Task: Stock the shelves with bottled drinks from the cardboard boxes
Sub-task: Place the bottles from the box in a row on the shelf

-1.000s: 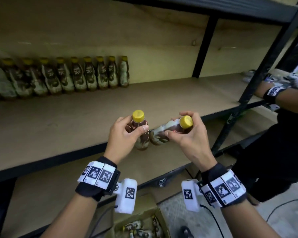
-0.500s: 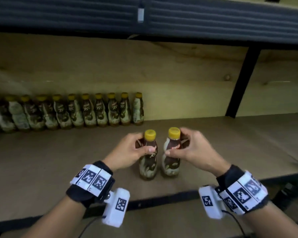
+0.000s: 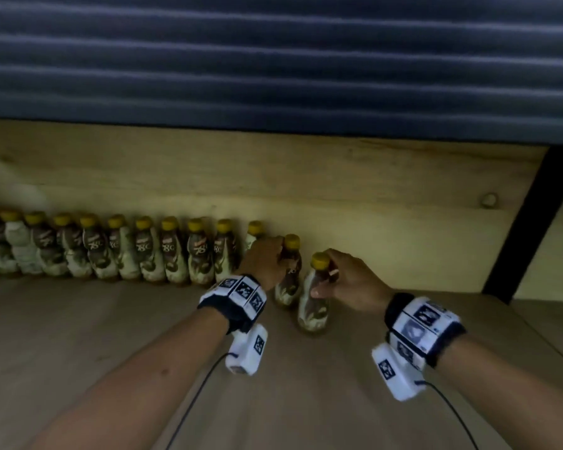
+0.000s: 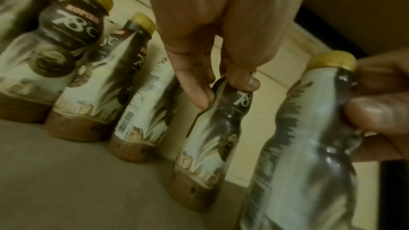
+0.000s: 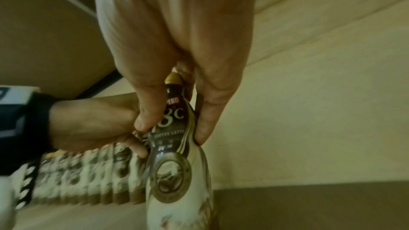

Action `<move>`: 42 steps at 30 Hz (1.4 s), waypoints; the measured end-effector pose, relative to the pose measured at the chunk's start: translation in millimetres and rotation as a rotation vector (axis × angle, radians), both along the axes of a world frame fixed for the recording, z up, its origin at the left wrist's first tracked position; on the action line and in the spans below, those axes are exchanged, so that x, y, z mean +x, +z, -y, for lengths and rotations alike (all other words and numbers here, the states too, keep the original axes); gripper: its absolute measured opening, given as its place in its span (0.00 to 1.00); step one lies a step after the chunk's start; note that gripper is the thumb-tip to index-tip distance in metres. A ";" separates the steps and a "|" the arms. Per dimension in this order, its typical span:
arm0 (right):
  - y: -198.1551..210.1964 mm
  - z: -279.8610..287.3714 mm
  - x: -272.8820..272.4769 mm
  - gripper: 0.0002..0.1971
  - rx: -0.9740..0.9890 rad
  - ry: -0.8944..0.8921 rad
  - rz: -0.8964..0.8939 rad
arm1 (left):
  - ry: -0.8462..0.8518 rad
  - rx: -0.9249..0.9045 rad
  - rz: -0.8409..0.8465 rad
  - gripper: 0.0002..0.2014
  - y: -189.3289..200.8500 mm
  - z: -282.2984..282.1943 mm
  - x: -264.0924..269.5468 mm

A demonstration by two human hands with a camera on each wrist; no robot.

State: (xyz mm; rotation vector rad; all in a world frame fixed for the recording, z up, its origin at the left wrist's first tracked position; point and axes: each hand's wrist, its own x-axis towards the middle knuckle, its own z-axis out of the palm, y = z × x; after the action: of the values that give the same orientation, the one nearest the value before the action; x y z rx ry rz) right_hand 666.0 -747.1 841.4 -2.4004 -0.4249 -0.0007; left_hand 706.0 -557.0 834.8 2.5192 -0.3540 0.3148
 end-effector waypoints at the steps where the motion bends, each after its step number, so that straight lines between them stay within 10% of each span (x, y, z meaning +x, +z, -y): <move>1: -1.1 -3.2 12.2 0.22 0.016 -0.015 0.007 | 0.040 0.012 -0.003 0.07 3.1 3.9 6.7; 15: -11.6 -42.0 88.3 0.29 0.125 -0.366 0.065 | 0.212 0.052 -0.029 0.11 11.6 6.3 32.7; 20: 2.4 -34.5 54.7 0.27 0.160 -0.314 -0.037 | 0.136 0.202 -0.053 0.29 20.2 2.4 14.6; 23: 13.5 -32.9 34.4 0.34 0.244 -0.328 -0.053 | 0.062 0.170 0.063 0.17 36.3 -15.4 -14.3; 25: 18.8 -35.3 14.7 0.43 0.323 -0.448 -0.053 | -0.006 0.139 0.071 0.09 45.6 -37.4 -42.7; 32: 5.9 -103.7 -137.6 0.10 0.246 -0.404 -0.129 | -0.177 0.017 -0.071 0.08 16.0 -140.4 -156.5; 42: -132.7 -210.3 -332.3 0.14 0.104 -0.213 -0.602 | -0.463 -0.041 -0.406 0.05 -112.5 -232.7 -321.4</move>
State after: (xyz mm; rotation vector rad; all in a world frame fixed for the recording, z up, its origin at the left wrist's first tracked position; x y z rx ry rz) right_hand 333.7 -536.8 708.8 -2.1934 0.1094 0.5732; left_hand 384.6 -324.3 722.3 2.2998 -0.7311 -0.3594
